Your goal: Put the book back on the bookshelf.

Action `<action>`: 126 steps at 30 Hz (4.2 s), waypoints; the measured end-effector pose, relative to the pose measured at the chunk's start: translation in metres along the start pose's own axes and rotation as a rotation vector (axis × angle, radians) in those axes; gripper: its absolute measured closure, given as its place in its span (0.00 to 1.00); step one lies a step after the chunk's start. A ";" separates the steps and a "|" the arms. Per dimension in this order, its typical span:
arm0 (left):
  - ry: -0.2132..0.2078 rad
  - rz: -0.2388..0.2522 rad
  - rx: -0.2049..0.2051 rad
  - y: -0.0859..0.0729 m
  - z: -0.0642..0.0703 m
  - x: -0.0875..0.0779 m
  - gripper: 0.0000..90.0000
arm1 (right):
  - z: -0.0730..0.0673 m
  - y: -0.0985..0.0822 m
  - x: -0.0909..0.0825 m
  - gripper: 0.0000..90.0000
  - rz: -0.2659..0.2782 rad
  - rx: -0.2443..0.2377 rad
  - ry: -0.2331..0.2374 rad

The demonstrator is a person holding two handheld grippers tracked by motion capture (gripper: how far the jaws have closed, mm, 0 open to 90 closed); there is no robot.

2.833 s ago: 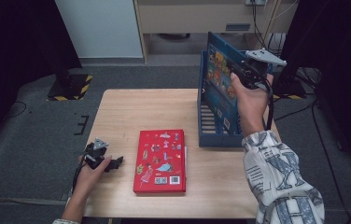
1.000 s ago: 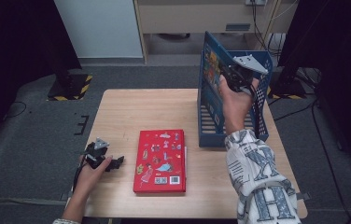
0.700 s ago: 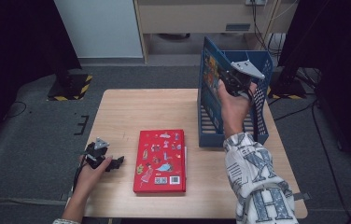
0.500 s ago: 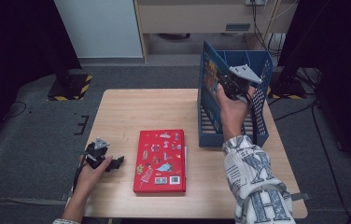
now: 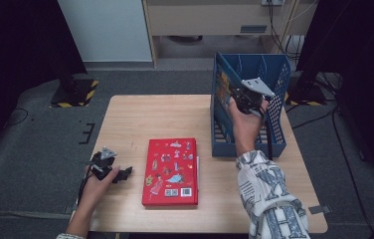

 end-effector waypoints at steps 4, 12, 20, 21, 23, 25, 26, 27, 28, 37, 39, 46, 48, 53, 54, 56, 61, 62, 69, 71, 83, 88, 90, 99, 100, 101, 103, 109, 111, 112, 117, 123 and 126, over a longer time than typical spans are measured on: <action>0.000 0.000 0.000 0.000 0.000 0.000 0.00 | -0.003 -0.004 -0.006 0.90 -0.034 -0.007 -0.006; 0.000 0.000 0.000 0.000 0.000 0.000 0.00 | -0.006 -0.014 -0.011 0.88 -0.075 -0.022 0.001; 0.000 0.000 0.000 0.000 0.000 0.000 0.00 | -0.016 -0.005 -0.017 0.77 -0.077 -0.048 0.030; 0.000 0.000 0.000 0.000 0.000 0.000 0.00 | -0.016 -0.004 -0.017 0.76 -0.077 -0.046 0.032; 0.000 0.000 0.000 0.000 0.000 0.000 0.00 | -0.017 -0.002 -0.018 0.75 -0.082 -0.051 0.032; 0.000 0.000 0.000 0.000 0.000 0.000 0.00 | -0.017 0.000 -0.019 0.73 -0.083 -0.052 0.035; 0.000 0.000 0.000 0.000 0.000 0.000 0.00 | -0.017 0.002 -0.020 0.72 -0.083 -0.052 0.035; 0.000 0.000 0.000 0.000 0.000 0.000 0.00 | -0.017 0.003 -0.020 0.70 -0.087 -0.055 0.036; 0.000 0.000 0.000 0.000 0.000 0.000 0.00 | -0.017 0.004 -0.021 0.70 -0.086 -0.055 0.034; 0.000 0.002 -0.002 0.000 0.000 0.000 0.00 | -0.016 0.018 -0.023 0.71 -0.093 -0.079 0.033; 0.000 0.004 -0.005 0.000 0.001 0.000 0.00 | -0.017 0.017 -0.022 0.72 -0.102 -0.080 0.040; 0.000 0.004 -0.005 0.000 0.001 0.000 0.00 | -0.019 0.014 -0.019 0.73 -0.127 -0.078 0.045; 0.000 0.004 -0.005 0.000 0.001 0.000 0.00 | -0.020 0.015 -0.018 0.73 -0.130 -0.078 0.048; 0.000 0.004 -0.005 0.000 0.001 0.000 0.00 | -0.019 0.016 -0.016 0.76 -0.138 -0.078 0.046; 0.000 0.004 -0.006 0.000 0.001 0.000 0.00 | -0.018 0.016 -0.016 0.76 -0.136 -0.078 0.041; 0.000 0.004 -0.006 0.000 0.001 0.000 0.00 | -0.018 0.016 -0.015 0.77 -0.138 -0.074 0.042; 0.000 0.004 -0.006 0.000 0.001 0.000 0.00 | -0.018 0.014 -0.014 0.78 -0.152 -0.073 0.043; 0.000 0.004 -0.006 0.000 0.001 0.000 0.00 | -0.018 0.014 -0.014 0.78 -0.154 -0.074 0.043; 0.000 0.004 -0.006 0.001 0.001 0.000 0.00 | -0.016 0.011 -0.013 0.81 -0.166 -0.072 0.033; 0.000 0.004 -0.005 0.001 0.001 0.000 0.00 | -0.016 0.011 -0.013 0.83 -0.167 -0.067 0.032; -0.001 0.006 -0.007 0.001 0.001 0.001 0.00 | -0.012 0.012 -0.012 0.90 -0.168 -0.063 -0.012; -0.002 0.006 -0.006 0.001 0.001 0.001 0.00 | -0.005 0.014 -0.011 0.92 -0.151 -0.056 -0.039; -0.002 0.006 -0.006 0.001 0.001 0.001 0.00 | -0.005 0.015 -0.010 0.92 -0.142 -0.056 -0.036; -0.003 0.002 0.000 0.001 0.001 0.000 0.00 | -0.004 0.021 -0.002 0.92 -0.106 -0.061 -0.050; -0.003 0.002 0.000 0.001 0.001 0.000 0.00 | -0.004 0.022 -0.001 0.92 -0.105 -0.066 -0.054; -0.003 0.002 0.000 0.001 0.001 0.000 0.00 | -0.004 0.022 0.001 0.92 -0.103 -0.073 -0.058; -0.003 0.002 0.000 0.001 0.001 0.000 0.00 | -0.004 0.023 0.003 0.92 -0.095 -0.075 -0.066; -0.005 0.001 0.002 0.000 0.001 0.000 0.00 | -0.009 0.023 0.008 0.92 -0.067 -0.096 -0.089; -0.005 0.001 0.002 0.000 0.001 0.000 0.00 | -0.010 0.022 0.010 0.92 -0.061 -0.090 -0.099; -0.005 0.001 0.002 0.000 0.001 0.000 0.00 | -0.010 0.022 0.011 0.92 -0.061 -0.089 -0.101; -0.005 0.001 0.002 0.000 0.001 0.000 0.00 | -0.015 0.018 0.011 0.90 -0.060 -0.081 -0.105; -0.005 0.002 0.000 0.001 0.002 0.000 0.00 | -0.024 0.015 0.010 0.86 -0.067 -0.092 -0.081; -0.005 0.005 -0.002 0.001 0.002 0.001 0.00 | -0.027 0.015 0.011 0.84 -0.069 -0.094 -0.076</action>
Point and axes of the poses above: each handheld gripper's, and its own axes: x roughly forward along the jaws, y roughly out of its top, z roughly to its right, the point moved 10 cm from there along x, roughly forward along the jaws, and after that the axes turned 3 degrees about -z, right-handed, at the moved point
